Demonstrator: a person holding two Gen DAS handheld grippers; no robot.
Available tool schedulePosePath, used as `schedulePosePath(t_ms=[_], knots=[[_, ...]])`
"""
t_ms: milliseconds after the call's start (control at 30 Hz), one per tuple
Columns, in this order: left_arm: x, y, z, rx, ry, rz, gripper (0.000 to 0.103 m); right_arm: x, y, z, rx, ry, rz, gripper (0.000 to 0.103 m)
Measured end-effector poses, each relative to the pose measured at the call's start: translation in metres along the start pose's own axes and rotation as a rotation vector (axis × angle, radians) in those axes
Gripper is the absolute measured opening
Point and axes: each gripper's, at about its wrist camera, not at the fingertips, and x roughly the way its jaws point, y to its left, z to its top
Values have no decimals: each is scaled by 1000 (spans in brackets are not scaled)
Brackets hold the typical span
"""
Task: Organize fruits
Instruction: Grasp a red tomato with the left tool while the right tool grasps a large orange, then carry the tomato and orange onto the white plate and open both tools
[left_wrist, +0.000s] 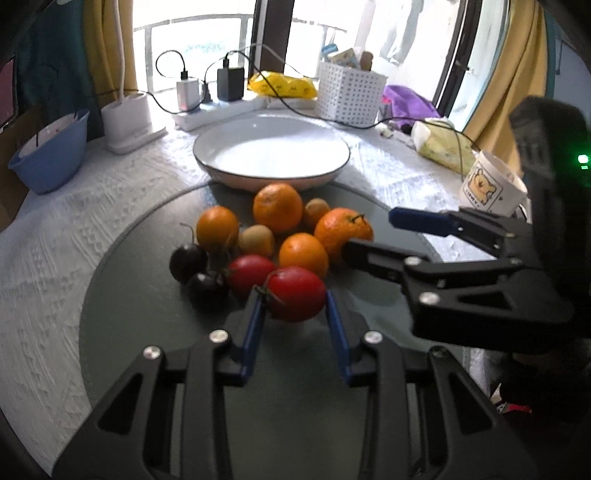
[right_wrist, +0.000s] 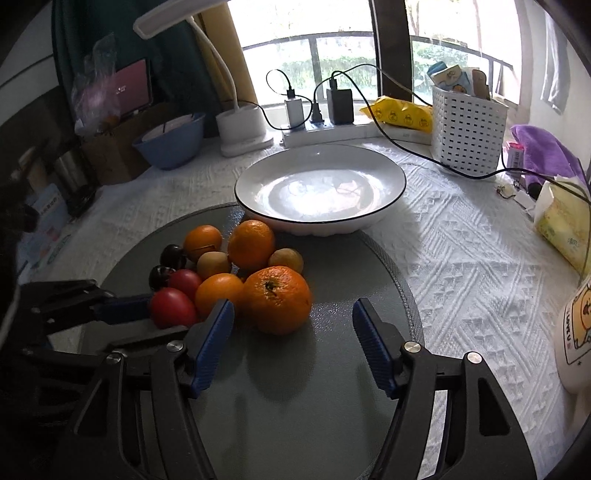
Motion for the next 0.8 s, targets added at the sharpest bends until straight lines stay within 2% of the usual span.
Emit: schedulePosePath(t_ms=[67, 367, 567, 800], knots=[[-2, 4, 0, -4, -6, 1, 35, 5, 0, 1, 5, 15, 15, 63], [-14, 28, -4, -40, -39, 11, 35, 13, 2, 8, 28, 49, 48, 47], [-23, 39, -2, -43, -74, 23, 35, 11, 5, 9, 19, 48, 37, 46], [-31, 45, 6, -38, -110, 30, 35, -6, 7, 13, 13, 6, 14, 46]])
